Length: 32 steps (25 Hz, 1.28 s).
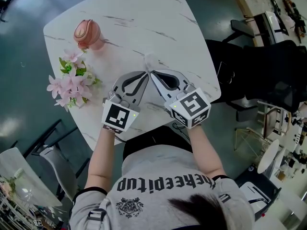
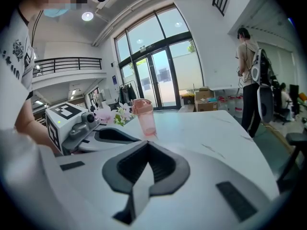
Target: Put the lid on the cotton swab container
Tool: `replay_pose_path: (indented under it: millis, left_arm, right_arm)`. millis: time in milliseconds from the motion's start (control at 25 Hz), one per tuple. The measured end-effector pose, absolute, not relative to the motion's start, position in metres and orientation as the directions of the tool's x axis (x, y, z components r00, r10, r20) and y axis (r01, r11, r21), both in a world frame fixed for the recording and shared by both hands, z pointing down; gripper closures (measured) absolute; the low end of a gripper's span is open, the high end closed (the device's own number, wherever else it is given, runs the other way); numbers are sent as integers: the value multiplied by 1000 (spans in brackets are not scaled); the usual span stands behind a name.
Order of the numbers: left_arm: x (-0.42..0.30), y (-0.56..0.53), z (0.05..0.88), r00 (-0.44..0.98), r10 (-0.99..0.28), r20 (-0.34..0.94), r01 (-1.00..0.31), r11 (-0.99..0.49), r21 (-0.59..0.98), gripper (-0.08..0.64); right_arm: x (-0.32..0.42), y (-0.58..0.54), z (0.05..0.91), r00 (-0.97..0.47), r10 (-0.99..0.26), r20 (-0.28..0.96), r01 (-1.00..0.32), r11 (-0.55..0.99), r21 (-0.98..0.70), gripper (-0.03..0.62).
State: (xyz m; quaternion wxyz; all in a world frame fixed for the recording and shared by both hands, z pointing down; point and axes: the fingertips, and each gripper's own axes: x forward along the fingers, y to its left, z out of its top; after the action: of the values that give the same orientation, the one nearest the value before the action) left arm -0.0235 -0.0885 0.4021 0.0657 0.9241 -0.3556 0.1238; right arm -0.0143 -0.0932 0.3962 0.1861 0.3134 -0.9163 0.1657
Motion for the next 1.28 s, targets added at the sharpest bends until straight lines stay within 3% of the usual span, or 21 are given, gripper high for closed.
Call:
replay_pose_path:
  millis: [1280]
  left_arm:
    - [6, -24, 314, 628, -761, 163, -762, -644, -72, 543]
  right_arm:
    - [12, -26, 306, -841, -485, 240, -525, 839, -144, 581]
